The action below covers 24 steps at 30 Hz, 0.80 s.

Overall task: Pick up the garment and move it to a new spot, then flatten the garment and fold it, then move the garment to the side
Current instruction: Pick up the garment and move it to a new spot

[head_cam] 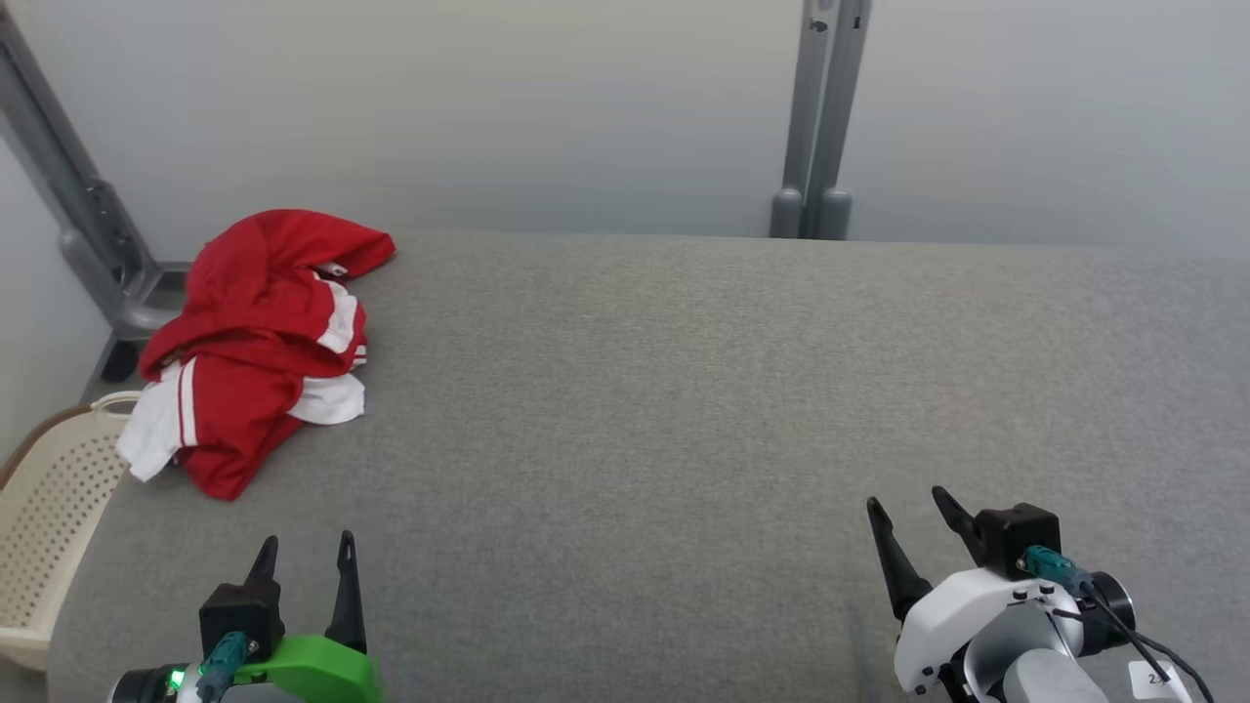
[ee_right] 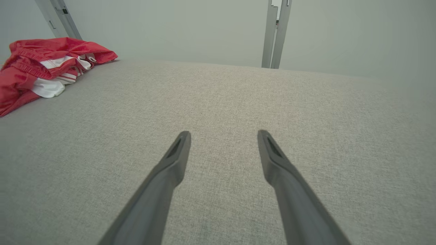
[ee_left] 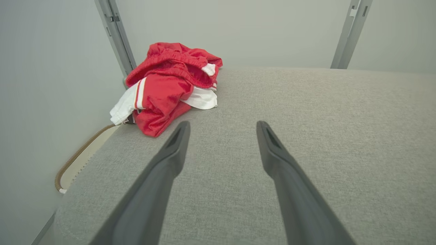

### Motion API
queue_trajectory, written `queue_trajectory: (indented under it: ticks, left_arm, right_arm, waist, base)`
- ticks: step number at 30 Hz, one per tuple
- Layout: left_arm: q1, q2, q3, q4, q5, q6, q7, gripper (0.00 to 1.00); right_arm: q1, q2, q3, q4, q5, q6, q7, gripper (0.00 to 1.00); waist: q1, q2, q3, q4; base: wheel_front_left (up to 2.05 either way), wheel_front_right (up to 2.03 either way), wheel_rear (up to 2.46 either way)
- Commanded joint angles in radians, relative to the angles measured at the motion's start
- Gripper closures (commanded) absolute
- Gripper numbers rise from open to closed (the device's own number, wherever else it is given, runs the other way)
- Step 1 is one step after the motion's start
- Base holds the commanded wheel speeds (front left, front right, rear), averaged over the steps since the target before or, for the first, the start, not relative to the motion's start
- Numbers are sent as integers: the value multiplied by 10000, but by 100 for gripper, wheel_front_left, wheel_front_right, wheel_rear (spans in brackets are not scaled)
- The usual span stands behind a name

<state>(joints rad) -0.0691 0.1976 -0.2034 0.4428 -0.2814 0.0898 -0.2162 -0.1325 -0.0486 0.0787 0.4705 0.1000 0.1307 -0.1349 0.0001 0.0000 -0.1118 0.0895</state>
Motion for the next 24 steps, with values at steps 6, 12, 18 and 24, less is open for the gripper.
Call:
queue_trajectory:
  ticks: [6,12,18,24]
  left_arm:
    - [253,257,26,-254,-73,110,200,0]
    - [362,546,118,-552,-151,163,453,0]
    - [522,719,138,-1038,-122,307,658,0]
    - [568,916,196,-1277,-258,263,873,0]
  right_arm:
    - [38,-31,162,76,337,1,-248,0]
    - [-39,-31,382,260,632,1,-452,0]
    - [-160,-35,553,461,883,1,-648,0]
    - [-264,-39,681,597,974,-1,-830,0]
  waist:
    - [-1,0,-104,1438]
    - [-1,0,-133,2318]
    - [-1,0,-51,3062]
    - [-1,0,118,3451]
  base:
    - [0,0,0]
    - [0,0,0]
    - [0,0,0]
    - [0,0,0]
